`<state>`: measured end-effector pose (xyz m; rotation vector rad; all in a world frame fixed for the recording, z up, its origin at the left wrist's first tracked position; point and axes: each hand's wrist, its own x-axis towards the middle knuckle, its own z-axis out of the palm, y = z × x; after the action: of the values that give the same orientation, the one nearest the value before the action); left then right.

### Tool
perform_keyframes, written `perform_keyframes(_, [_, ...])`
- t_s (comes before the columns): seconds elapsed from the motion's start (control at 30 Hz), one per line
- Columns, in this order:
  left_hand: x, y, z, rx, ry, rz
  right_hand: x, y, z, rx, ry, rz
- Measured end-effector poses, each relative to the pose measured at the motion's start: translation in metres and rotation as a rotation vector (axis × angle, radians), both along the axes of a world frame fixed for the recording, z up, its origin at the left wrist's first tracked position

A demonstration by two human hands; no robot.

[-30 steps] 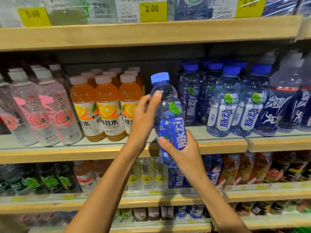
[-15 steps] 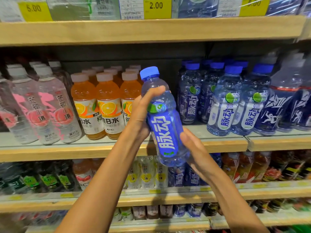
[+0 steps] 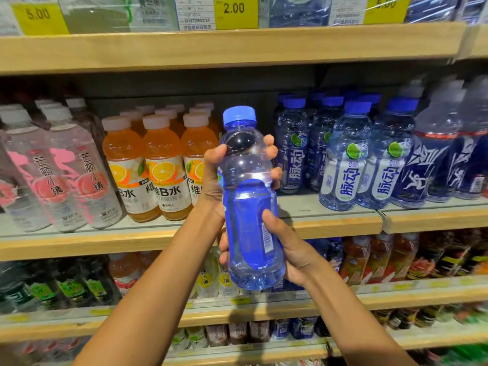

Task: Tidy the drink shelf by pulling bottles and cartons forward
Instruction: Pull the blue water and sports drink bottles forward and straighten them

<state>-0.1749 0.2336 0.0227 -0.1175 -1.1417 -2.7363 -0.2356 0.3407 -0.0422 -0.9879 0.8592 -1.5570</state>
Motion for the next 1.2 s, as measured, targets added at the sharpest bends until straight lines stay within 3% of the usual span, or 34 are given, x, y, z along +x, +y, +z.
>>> perform_keyframes(0.13, [-0.012, -0.014, 0.006, -0.224, 0.193, 0.03, 0.004, 0.007, 0.006, -0.024, 0.23, -0.254])
perform_keyframes(0.23, [-0.011, -0.021, 0.003, -0.347, 0.137, 0.095, 0.005, 0.009, 0.012, -0.071, 0.372, -0.432])
perform_keyframes(0.43, [-0.001, -0.012, 0.006, -0.655, 0.075, 0.76, 0.005, 0.008, 0.009, -0.038, 0.494, -0.812])
perform_keyframes(0.53, [-0.002, 0.006, 0.012, -0.795, 0.079, 0.899, 0.008, 0.003, 0.007, 0.054, 0.638, -1.005])
perform_keyframes(0.63, [-0.009, 0.023, 0.018, -0.792, 0.067, 0.999, 0.015, -0.001, 0.002, 0.104, 0.756, -1.084])
perform_keyframes(0.8, [-0.016, 0.022, 0.018, -0.79, 0.033, 1.108, 0.018, -0.003, -0.003, 0.142, 0.749, -1.012])
perform_keyframes(0.9, [-0.014, 0.014, 0.024, -0.787, 0.039, 1.032, 0.003, 0.0, -0.001, 0.097, 0.611, -0.77])
perform_keyframes(1.1, [-0.008, -0.006, 0.03, -0.543, -0.016, 0.621, -0.021, 0.011, 0.008, 0.061, 0.379, -0.296])
perform_keyframes(1.2, [-0.006, -0.016, 0.028, -0.43, 0.093, 0.305, -0.023, 0.012, 0.007, 0.076, 0.249, -0.157])
